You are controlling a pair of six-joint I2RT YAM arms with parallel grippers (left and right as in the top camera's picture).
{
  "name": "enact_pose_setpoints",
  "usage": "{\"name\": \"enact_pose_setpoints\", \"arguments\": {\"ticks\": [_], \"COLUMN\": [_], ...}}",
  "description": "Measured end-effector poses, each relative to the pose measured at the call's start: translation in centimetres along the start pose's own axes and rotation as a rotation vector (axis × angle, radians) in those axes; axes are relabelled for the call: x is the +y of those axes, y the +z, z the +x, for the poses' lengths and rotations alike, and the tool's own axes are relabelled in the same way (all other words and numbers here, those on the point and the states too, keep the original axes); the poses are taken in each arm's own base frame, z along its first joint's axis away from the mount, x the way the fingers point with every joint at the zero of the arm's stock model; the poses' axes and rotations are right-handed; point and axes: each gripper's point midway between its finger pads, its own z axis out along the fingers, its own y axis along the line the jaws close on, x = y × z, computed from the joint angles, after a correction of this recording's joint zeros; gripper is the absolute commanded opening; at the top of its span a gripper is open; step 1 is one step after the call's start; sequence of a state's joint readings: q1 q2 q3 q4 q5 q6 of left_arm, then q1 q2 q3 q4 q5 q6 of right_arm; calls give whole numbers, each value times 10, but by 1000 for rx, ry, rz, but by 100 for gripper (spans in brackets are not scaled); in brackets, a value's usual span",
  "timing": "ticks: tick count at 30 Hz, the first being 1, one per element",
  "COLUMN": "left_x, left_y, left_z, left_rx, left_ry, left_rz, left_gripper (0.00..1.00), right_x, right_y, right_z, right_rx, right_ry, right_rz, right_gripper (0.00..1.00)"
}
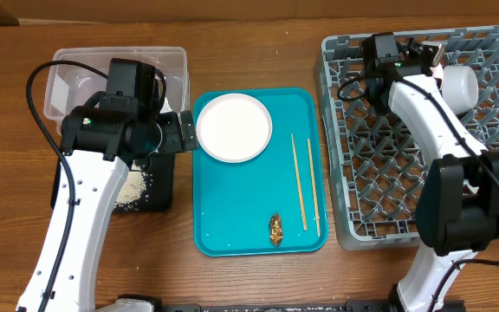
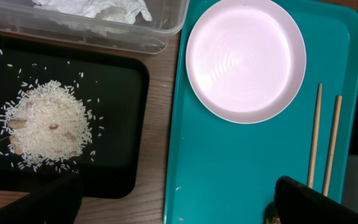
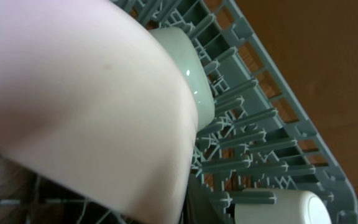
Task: Sort waste into correct bins and load items into the dishwasher
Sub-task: 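Carry the small plate with the right gripper and set it in the dish rack, then reach the left gripper to the brown food scrap and grasp it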
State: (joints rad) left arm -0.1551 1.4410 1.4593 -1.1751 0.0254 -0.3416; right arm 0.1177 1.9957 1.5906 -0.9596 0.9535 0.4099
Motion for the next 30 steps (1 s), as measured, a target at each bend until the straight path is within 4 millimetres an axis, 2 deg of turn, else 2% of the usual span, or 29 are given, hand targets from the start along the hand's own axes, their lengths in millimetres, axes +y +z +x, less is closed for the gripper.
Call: {"name": "enact_pose_setpoints", "arguments": {"ticks": [2,4,5,10,15,17,20,22,25,30], "left_x": [0,0,0,0,0,0,0,0,0,0], "left_y": [0,0,0,0,0,0,0,0,0,0], "left_z": [0,0,0,0,0,0,0,0,0,0], "left_rx": [0,0,0,0,0,0,0,0,0,0], "left_ry": [0,0,0,0,0,0,0,0,0,-1], "left_rz": [0,0,0,0,0,0,0,0,0,0], "left_gripper": [100,100,100,100,100,100,100,100,100,100], "right_x": [0,3,6,18,0,-11,-26,-31,-23,1], "right_y": [-3,-7,-10,-36,-67,-79,-98,-112,-139,-183], "right_z": [1,5,8,16,8,5,3,5,17,57], "right_rx": [14,41,60,113,99,87,74,80,136,312], "right_ry": [7,5,-2,-13,25,45,67,77,50,-81], "right_rz": [-29,-82,-119,-305,-407,-437,-489,-555,-727,-1013], "right_gripper": [14,29,33,56,62,68,83,86,86,87]}}
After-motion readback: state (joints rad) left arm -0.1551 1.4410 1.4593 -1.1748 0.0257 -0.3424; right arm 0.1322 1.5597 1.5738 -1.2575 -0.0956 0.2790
